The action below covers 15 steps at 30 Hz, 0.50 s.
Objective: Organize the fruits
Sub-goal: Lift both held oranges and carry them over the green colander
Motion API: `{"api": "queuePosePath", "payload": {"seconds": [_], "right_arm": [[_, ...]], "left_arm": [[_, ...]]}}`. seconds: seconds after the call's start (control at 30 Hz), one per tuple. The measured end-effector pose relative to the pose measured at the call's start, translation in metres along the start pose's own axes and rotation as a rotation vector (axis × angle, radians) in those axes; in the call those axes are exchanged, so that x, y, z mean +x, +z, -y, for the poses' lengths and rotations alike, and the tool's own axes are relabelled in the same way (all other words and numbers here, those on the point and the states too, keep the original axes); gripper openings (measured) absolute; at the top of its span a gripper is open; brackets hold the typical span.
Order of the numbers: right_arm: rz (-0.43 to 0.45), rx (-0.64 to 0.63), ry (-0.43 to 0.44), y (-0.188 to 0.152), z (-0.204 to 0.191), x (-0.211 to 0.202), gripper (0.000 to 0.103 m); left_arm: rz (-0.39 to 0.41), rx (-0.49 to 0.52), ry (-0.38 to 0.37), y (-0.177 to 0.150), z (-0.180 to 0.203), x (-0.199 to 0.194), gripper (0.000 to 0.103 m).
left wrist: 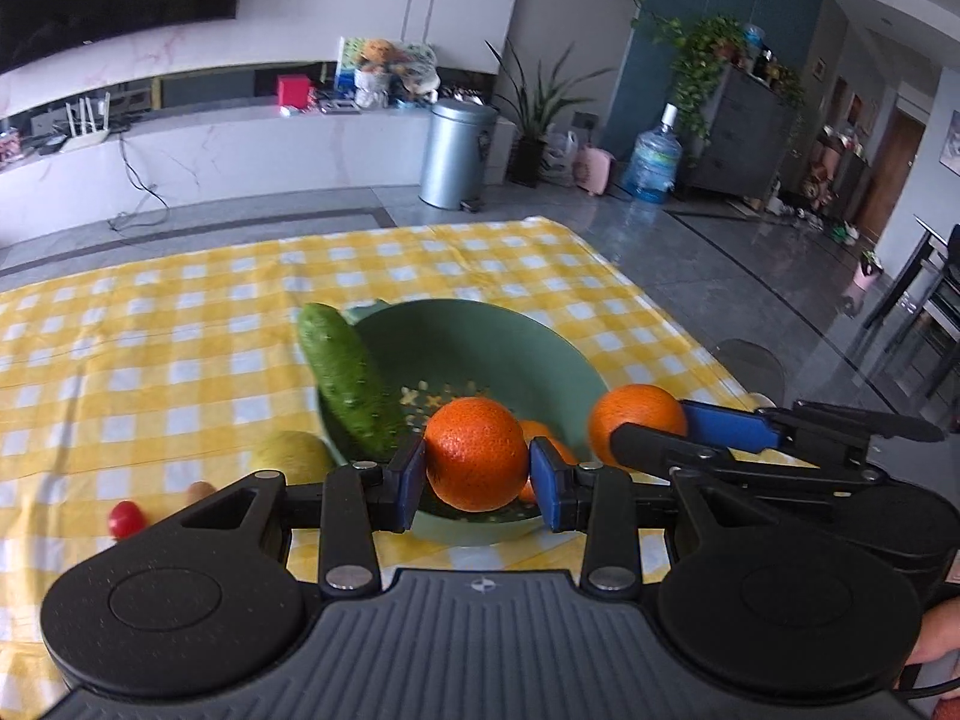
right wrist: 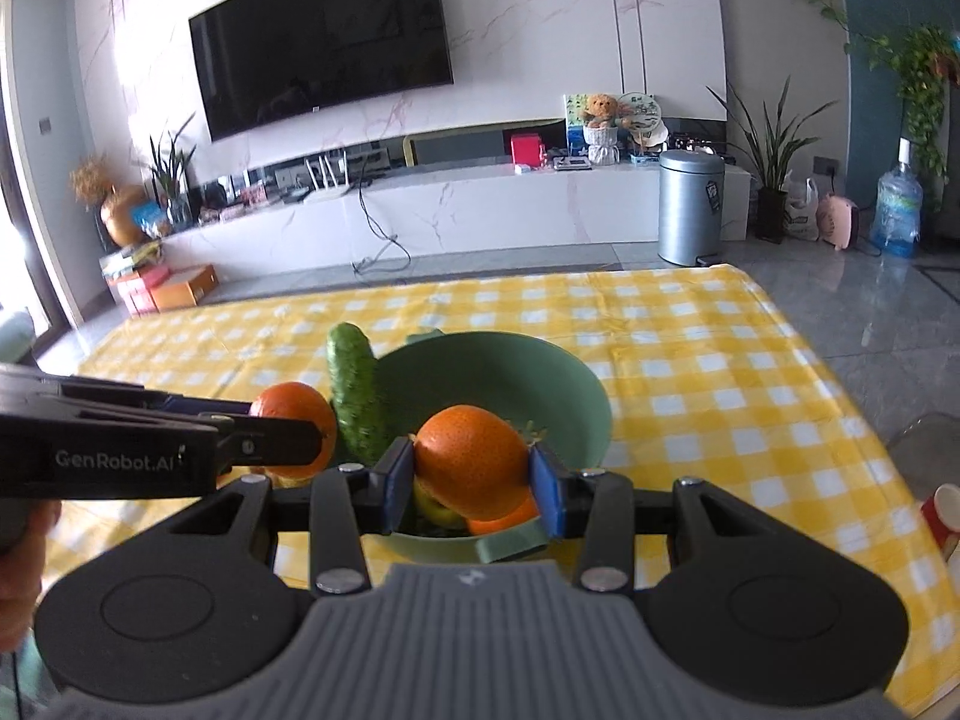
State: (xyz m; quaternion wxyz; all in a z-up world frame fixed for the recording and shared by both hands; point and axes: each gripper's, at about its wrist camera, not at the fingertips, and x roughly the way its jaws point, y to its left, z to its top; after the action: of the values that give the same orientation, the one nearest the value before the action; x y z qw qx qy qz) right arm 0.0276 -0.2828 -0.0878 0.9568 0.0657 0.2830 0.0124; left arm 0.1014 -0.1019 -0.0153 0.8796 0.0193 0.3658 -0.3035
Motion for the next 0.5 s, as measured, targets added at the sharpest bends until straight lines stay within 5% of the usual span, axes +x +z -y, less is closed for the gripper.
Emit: {"api": "queuePosePath", "payload": {"seconds": [0.5], "right_arm": [[-0.083,-0.099,-0.039,0.014,0.018,0.047,0.040]], "left_arm": [[-0.098,-0.014,-0.031,0.005,-0.003,0.047,0.042]]}}
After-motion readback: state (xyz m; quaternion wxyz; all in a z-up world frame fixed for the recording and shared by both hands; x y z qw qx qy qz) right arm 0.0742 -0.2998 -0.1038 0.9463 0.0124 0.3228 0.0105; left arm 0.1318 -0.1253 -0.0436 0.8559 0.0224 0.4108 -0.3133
